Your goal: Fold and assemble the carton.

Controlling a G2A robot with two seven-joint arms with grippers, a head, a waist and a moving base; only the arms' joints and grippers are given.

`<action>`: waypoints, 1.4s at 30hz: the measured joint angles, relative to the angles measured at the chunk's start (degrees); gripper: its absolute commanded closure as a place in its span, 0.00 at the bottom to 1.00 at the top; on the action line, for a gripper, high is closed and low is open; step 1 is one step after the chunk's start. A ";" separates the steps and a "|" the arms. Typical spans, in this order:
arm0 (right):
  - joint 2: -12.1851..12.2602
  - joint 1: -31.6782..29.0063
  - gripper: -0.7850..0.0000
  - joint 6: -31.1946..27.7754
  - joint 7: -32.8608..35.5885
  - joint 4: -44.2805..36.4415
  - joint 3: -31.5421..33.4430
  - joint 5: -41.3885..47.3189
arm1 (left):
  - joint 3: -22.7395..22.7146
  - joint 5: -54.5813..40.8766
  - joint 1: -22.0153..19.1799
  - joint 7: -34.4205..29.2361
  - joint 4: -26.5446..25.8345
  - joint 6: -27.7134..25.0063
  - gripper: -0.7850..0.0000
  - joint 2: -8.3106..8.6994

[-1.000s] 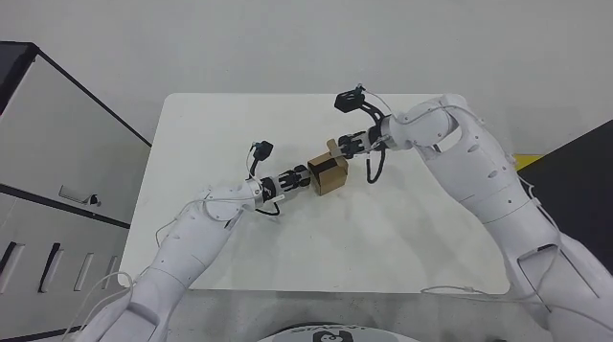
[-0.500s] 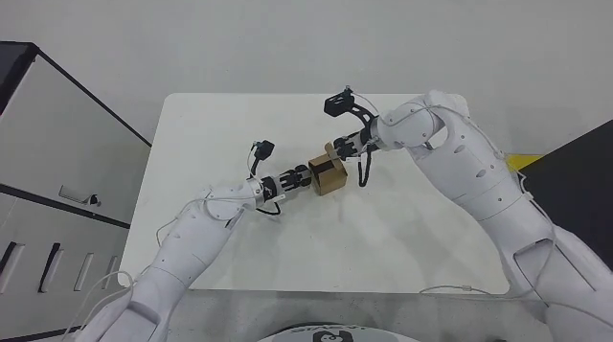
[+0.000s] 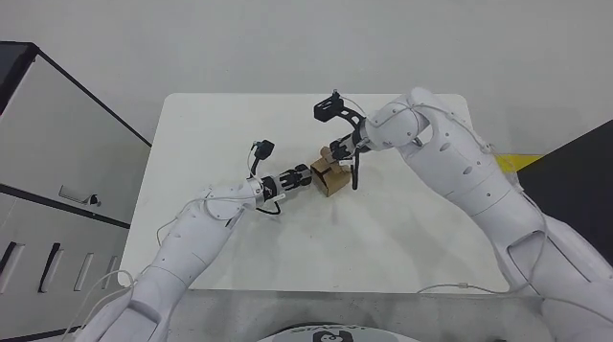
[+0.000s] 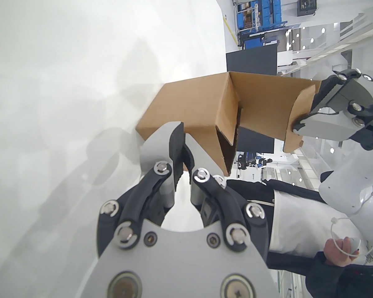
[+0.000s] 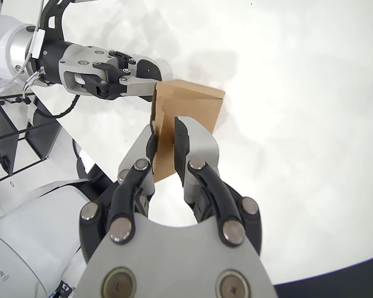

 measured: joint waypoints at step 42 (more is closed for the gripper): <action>-4.82 4.36 0.83 0.82 3.75 4.47 -8.07 -4.99 | -0.56 0.01 1.00 -0.28 -0.59 -0.35 1.00 0.19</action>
